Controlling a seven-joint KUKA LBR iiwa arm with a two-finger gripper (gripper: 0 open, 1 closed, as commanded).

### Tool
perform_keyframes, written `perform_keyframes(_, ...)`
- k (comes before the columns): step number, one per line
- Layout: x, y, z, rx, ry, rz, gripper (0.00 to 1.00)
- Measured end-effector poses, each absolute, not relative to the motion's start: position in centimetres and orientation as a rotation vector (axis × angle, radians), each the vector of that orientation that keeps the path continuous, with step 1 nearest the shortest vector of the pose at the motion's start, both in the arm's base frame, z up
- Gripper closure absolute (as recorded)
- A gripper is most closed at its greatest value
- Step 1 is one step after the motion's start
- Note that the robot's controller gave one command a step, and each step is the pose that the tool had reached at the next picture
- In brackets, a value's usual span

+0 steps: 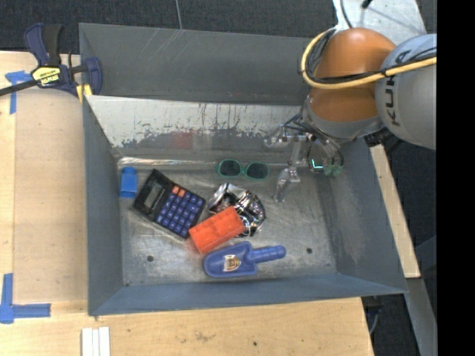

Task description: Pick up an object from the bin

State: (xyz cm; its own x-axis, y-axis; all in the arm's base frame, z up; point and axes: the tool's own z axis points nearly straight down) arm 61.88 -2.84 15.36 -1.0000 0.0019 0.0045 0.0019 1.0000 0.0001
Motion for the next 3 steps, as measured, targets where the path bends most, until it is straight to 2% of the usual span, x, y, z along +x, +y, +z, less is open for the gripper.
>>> perform_keyframes(1, 62.1, -2.8, 15.9, -0.002, -3.146, 0.001, 0.00)
perform_keyframes(2, 58.7, 4.3, 13.3, -0.042, -3.143, -0.001, 0.00)
perform_keyframes(3, 59.4, 4.5, 14.1, 0.096, -3.144, 0.000, 0.00)
